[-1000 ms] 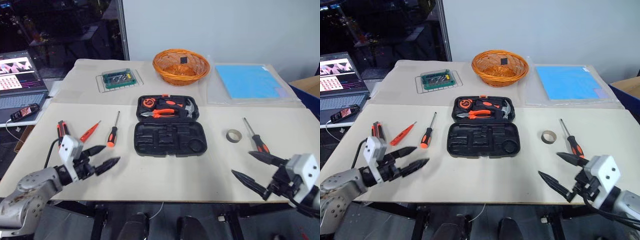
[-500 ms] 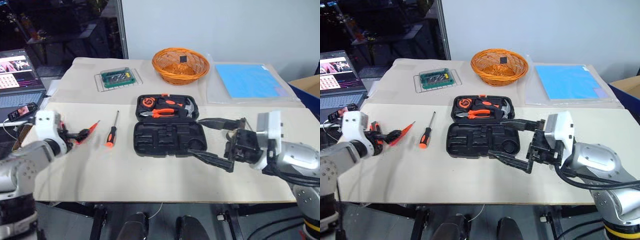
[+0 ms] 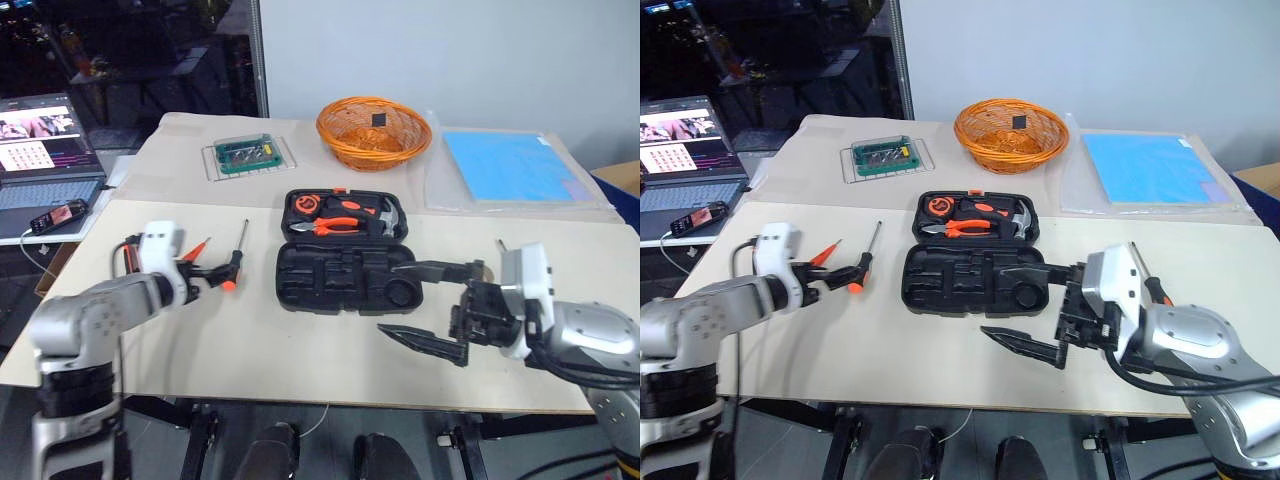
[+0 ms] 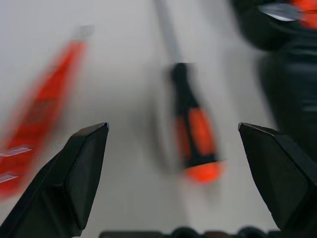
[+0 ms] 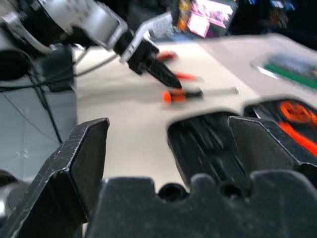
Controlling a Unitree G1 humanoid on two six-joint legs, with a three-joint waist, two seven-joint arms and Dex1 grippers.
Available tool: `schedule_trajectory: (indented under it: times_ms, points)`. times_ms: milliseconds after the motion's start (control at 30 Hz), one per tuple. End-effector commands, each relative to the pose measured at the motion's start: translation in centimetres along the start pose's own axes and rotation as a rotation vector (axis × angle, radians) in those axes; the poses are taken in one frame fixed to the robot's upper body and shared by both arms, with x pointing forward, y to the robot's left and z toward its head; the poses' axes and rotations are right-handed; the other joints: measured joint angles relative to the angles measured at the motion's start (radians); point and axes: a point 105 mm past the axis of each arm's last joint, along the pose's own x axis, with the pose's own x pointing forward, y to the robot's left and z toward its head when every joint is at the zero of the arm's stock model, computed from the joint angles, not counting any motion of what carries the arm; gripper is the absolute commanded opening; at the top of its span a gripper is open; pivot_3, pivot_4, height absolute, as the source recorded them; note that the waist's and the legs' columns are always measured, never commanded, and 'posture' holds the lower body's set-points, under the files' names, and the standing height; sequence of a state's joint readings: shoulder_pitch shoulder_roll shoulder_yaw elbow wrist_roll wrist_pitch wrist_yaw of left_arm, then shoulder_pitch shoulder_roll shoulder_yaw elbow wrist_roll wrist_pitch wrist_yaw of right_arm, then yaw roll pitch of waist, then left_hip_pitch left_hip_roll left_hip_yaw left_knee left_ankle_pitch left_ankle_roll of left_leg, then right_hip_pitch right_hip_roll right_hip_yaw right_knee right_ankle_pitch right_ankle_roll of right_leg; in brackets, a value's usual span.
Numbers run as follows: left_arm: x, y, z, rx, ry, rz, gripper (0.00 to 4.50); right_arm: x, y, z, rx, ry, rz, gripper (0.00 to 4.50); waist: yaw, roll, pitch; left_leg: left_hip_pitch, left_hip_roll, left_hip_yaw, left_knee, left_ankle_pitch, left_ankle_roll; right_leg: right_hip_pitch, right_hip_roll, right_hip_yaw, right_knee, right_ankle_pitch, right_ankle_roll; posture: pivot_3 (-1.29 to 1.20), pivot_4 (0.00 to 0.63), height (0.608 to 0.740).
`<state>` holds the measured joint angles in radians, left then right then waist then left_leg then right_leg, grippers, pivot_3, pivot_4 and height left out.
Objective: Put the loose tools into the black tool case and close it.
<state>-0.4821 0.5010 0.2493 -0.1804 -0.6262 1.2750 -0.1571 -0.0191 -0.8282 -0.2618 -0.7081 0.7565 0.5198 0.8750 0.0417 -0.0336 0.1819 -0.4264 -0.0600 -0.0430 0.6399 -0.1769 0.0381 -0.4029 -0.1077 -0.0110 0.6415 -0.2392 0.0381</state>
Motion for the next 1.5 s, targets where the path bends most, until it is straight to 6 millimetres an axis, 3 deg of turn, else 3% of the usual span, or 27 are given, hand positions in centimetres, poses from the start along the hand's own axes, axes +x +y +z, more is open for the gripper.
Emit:
schedule_trajectory:
  times_ms: [33,100,133,167,233,333,367,467,567,667,867,933,1100,1500]
  points:
    - [0.4,1.2,0.5,0.036,0.000,0.133,4.24,-1.2,-0.1,0.7,-0.076,0.015,-0.042,4.49,-0.007,0.000,0.000,0.000,0.000,0.001,0.000,0.000,0.000,-0.001,0.000,0.001,0.000,0.000,0.000,0.00,0.150,0.740]
    - [0.8,1.2,0.2,0.039,0.013,0.148,3.71,-1.9,-0.1,0.7,-0.077,0.022,-0.067,4.50,-0.012,0.000,0.000,0.000,0.001,0.003,0.000,0.001,0.001,-0.001,0.001,0.002,0.001,0.000,-0.001,0.00,0.150,0.740]
    - [1.0,1.4,0.2,0.045,0.016,0.161,3.66,-2.2,-0.1,0.7,-0.075,0.023,-0.079,4.50,-0.018,0.000,0.000,0.000,0.001,0.002,0.000,0.001,0.001,-0.001,0.001,0.002,0.002,0.000,-0.001,0.00,0.150,0.740]
    - [1.0,1.5,0.1,0.050,0.017,0.171,3.11,-2.4,-0.1,0.8,-0.074,0.023,-0.086,4.50,-0.016,0.000,0.000,0.001,0.002,0.003,0.000,0.001,0.001,-0.001,0.002,0.002,0.002,0.001,-0.001,0.00,0.150,0.740]
    - [1.1,1.2,0.5,0.063,-0.002,0.134,2.77,-2.6,0.0,0.7,-0.076,0.026,-0.103,4.50,-0.015,0.000,0.000,0.001,0.002,0.003,0.000,0.000,0.001,0.000,0.002,0.002,0.002,0.001,-0.001,0.00,0.150,0.740]
    - [0.3,-0.8,2.7,0.096,-0.130,-0.032,1.44,-2.8,0.1,0.6,-0.065,0.015,-0.130,4.50,-0.015,0.000,0.000,0.001,0.002,0.003,0.001,0.000,0.000,0.000,0.001,0.002,0.001,0.001,-0.001,0.00,0.150,0.740]
    - [-0.2,-1.5,3.6,0.118,-0.181,-0.092,1.24,-2.9,0.1,0.6,-0.059,0.009,-0.141,4.50,-0.015,0.000,0.000,0.001,0.002,0.003,0.001,0.000,0.000,0.000,0.001,0.002,0.001,0.001,-0.001,0.00,0.150,0.740]
    - [-2.2,-4.2,5.0,0.261,-0.222,-0.340,1.24,-3.5,0.2,0.4,-0.053,0.009,-0.177,4.50,-0.015,0.000,0.000,0.000,0.002,0.003,0.001,0.000,0.000,-0.001,0.000,0.002,0.000,0.001,-0.001,0.00,0.150,0.740]
    - [-3.9,-7.7,4.7,0.533,-0.148,-0.628,1.24,-4.6,0.0,0.5,-0.051,0.006,-0.236,4.50,-0.017,0.001,0.000,-0.003,0.002,0.003,0.001,0.000,0.000,-0.003,0.001,0.001,0.000,0.001,-0.002,0.00,0.150,0.740]
    - [-2.5,-9.6,4.6,0.832,-0.092,-0.746,1.24,-5.6,-0.1,0.3,-0.061,0.038,-0.292,4.50,0.003,0.003,-0.001,-0.003,0.002,0.004,0.001,0.000,0.000,-0.002,-0.001,0.001,-0.002,0.001,-0.001,0.00,0.150,0.740]
    - [4.4,-12.2,5.0,1.158,0.033,-0.762,1.24,-6.6,0.2,0.5,-0.071,0.067,-0.366,4.50,0.007,0.004,-0.002,-0.005,0.003,0.007,0.002,0.003,0.006,0.001,-0.001,0.000,-0.013,0.006,-0.002,0.00,0.150,0.740]
    - [6.4,-12.6,5.1,1.222,0.057,-0.725,1.24,-6.8,0.4,0.6,-0.074,0.072,-0.387,4.50,0.006,0.004,-0.001,-0.008,0.003,0.009,0.002,0.008,0.013,-0.001,-0.001,0.000,-0.013,0.009,0.003,0.00,0.150,0.740]
    - [8.4,-12.4,5.4,1.385,0.083,-0.663,1.24,-6.8,1.4,0.7,-0.071,0.083,-0.418,4.50,-0.010,0.003,-0.001,-0.014,0.003,0.011,0.004,0.006,0.019,-0.006,-0.001,0.002,-0.013,0.010,0.006,0.00,0.150,0.740]
    - [8.1,-11.1,7.5,1.307,0.046,-0.645,1.24,-6.9,2.2,0.8,-0.072,0.098,-0.453,4.50,-0.020,0.003,-0.001,-0.014,0.004,0.012,0.012,0.006,0.020,-0.003,-0.001,0.002,-0.013,0.010,0.018,0.00,0.150,0.740]
